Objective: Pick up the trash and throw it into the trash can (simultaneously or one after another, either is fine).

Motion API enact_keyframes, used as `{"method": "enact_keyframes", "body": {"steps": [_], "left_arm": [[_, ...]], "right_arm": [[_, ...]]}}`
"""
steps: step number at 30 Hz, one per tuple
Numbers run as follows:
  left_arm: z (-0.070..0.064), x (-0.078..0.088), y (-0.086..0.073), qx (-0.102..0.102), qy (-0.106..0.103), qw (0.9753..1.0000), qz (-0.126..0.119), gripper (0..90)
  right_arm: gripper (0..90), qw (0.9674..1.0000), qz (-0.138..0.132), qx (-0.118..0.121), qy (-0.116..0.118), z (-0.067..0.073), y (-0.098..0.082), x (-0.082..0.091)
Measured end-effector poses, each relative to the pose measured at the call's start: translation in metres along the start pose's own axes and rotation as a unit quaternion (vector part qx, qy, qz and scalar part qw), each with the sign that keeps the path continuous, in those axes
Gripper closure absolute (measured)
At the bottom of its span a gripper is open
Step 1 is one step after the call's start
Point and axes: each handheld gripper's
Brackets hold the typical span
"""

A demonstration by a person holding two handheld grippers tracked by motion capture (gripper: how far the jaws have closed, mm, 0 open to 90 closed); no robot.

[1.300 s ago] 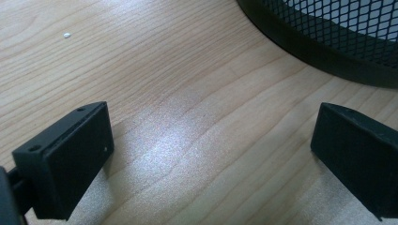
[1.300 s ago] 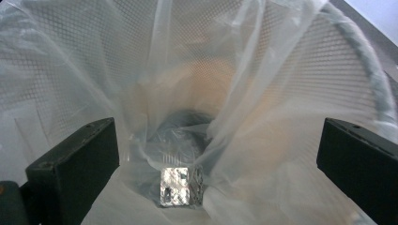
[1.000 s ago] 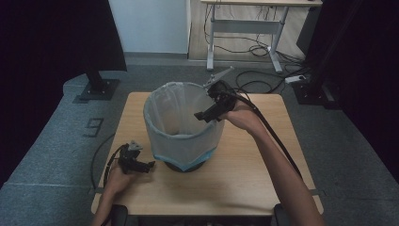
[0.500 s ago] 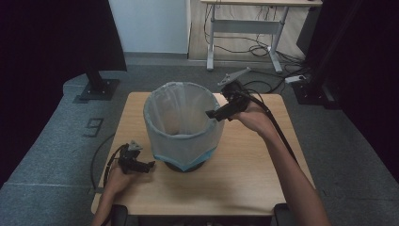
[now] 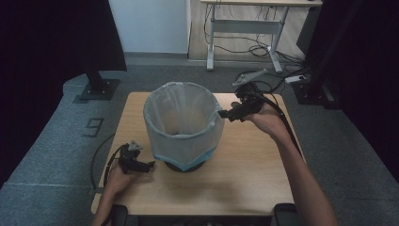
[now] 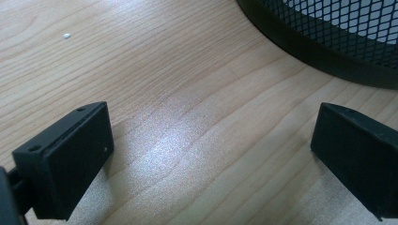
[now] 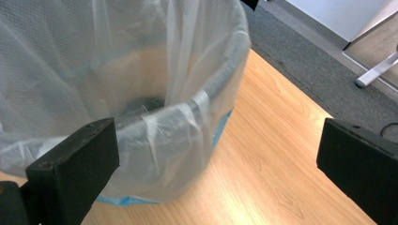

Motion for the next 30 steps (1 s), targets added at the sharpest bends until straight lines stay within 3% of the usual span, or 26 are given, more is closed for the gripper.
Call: {"method": "enact_keyframes", "body": {"steps": [30], "left_arm": [[0.000, 0.000, 0.000, 0.000, 0.000, 1.0000, 0.000, 0.0]], "right_arm": [[0.6, 0.9981, -0.010, -0.040, -0.045, -0.034, -0.063, 0.028]]}}
Point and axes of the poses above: each handheld gripper's, and its own axes: x roughly backward along the jaws, y roughly out of its top, z roughly to its left, and after that the axes turned 3 degrees about z, right-handed
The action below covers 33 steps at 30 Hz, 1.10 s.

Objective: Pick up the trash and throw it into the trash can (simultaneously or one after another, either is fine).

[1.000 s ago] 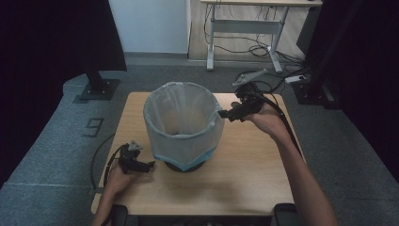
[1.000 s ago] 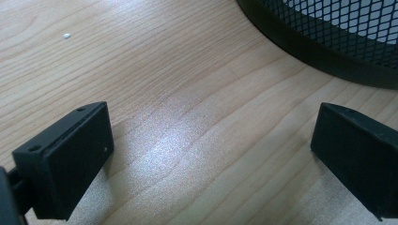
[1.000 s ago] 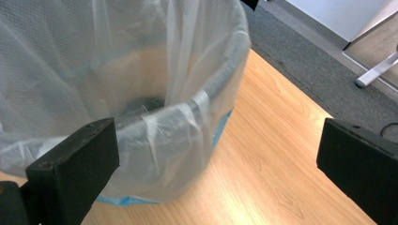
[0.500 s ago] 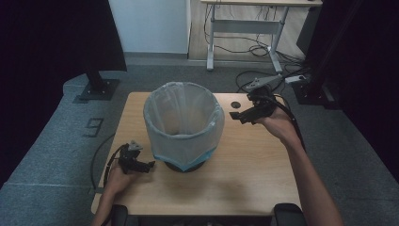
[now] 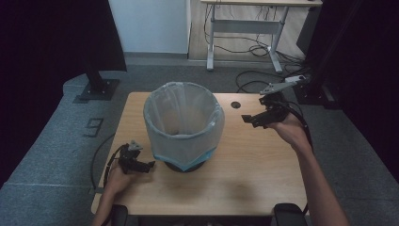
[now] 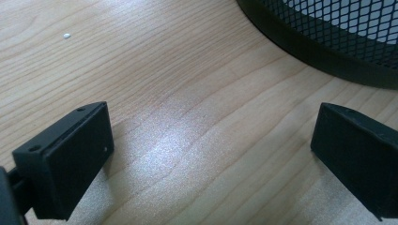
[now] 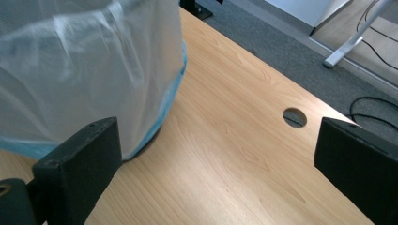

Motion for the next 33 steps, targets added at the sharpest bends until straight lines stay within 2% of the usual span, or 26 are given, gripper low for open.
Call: {"method": "enact_keyframes", "body": {"steps": [11, 24, 33], "left_arm": [[0.000, 0.000, 0.000, 0.000, 0.000, 1.0000, 0.001, 0.0], [0.000, 0.000, 0.000, 0.001, 0.000, 1.0000, 0.000, 0.0], [0.000, 0.000, 0.000, 0.000, 0.000, 1.0000, 0.000, 0.0]], "right_arm": [[0.9, 0.9997, 0.010, -0.017, -0.017, -0.011, -0.031, 0.000], [1.2, 0.9992, 0.022, -0.017, -0.027, -0.013, -0.061, -0.013], [1.6, 0.9989, 0.025, -0.026, -0.029, -0.013, -0.083, -0.025]]}}
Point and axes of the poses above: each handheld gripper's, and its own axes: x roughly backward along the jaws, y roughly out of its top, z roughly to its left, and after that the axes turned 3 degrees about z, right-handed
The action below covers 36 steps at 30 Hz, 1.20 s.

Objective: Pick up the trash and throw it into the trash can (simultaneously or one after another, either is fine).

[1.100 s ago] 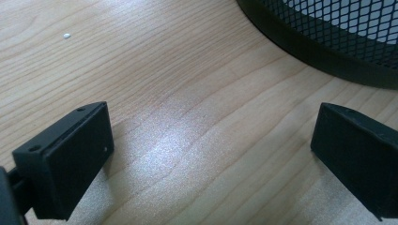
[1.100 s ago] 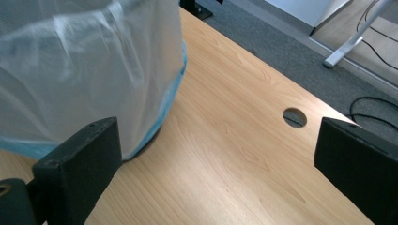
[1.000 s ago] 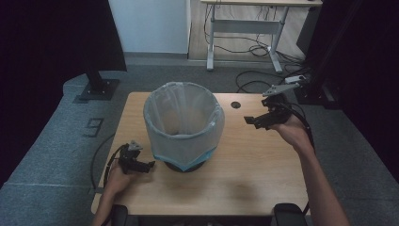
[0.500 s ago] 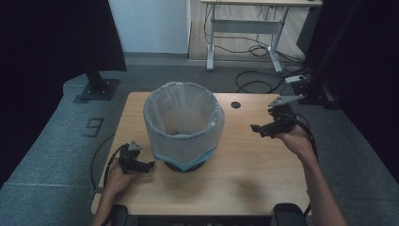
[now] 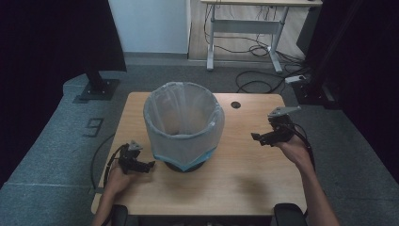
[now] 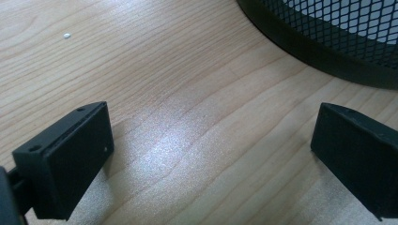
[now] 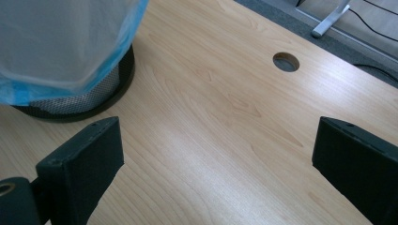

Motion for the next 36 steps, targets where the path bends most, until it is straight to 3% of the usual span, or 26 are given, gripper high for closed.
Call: {"method": "enact_keyframes", "body": {"steps": [13, 32, 36], "left_arm": [[0.000, 0.000, 0.000, 0.000, 0.000, 1.0000, 0.000, 0.0], [0.000, 0.000, 0.000, 0.000, 0.000, 1.0000, 0.000, 0.0], [0.000, 0.000, 0.000, 0.000, 0.000, 1.0000, 0.000, 0.0]], "right_arm": [[2.1, 1.0000, 0.005, -0.006, -0.003, 0.004, -0.029, -0.020], [2.4, 0.9992, 0.025, -0.032, -0.003, 0.014, -0.087, -0.062], [2.4, 0.9990, 0.035, -0.028, -0.007, 0.017, -0.097, -0.071]]}}
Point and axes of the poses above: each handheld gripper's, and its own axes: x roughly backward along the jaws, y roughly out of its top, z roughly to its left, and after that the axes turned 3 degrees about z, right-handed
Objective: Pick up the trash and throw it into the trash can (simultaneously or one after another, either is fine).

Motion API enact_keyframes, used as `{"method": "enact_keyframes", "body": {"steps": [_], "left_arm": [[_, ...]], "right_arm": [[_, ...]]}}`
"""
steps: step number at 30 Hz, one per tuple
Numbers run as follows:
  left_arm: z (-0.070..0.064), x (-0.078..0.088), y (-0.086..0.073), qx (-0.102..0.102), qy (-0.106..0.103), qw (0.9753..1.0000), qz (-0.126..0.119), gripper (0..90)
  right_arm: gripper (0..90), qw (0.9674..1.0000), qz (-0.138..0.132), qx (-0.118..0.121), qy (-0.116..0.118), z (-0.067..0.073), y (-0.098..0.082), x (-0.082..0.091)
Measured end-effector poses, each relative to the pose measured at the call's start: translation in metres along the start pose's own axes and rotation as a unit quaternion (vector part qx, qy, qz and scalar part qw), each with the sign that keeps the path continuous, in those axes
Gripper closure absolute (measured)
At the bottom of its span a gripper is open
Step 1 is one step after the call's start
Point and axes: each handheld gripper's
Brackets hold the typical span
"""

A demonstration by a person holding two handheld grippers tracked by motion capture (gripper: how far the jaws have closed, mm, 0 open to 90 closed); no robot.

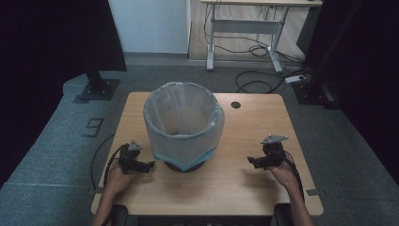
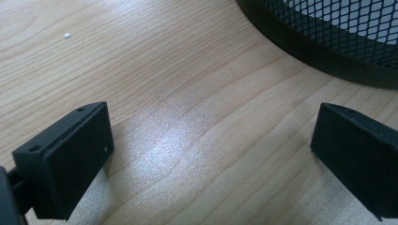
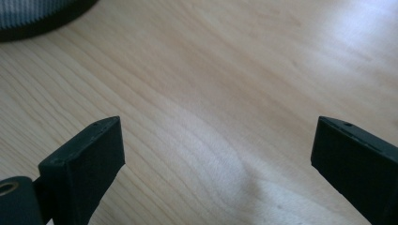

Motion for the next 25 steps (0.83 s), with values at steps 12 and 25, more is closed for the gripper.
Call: {"method": "enact_keyframes", "body": {"steps": [12, 25], "left_arm": [[0.000, 0.000, 0.000, 0.000, 0.000, 1.0000, 0.000, 0.0], [0.000, 0.000, 0.000, 0.000, 0.000, 1.0000, 0.000, 0.0]], "right_arm": [[2.1, 0.9996, 0.026, -0.009, 0.007, 0.007, -0.026, -0.028], [0.0, 0.9997, -0.003, -0.022, 0.010, 0.009, -0.034, -0.033]]}}
Point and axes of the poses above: each handheld gripper's, and its own axes: x roughly backward along the jaws, y roughly out of its top, z roughly to its left, and after that the axes turned 3 degrees about z, right-handed
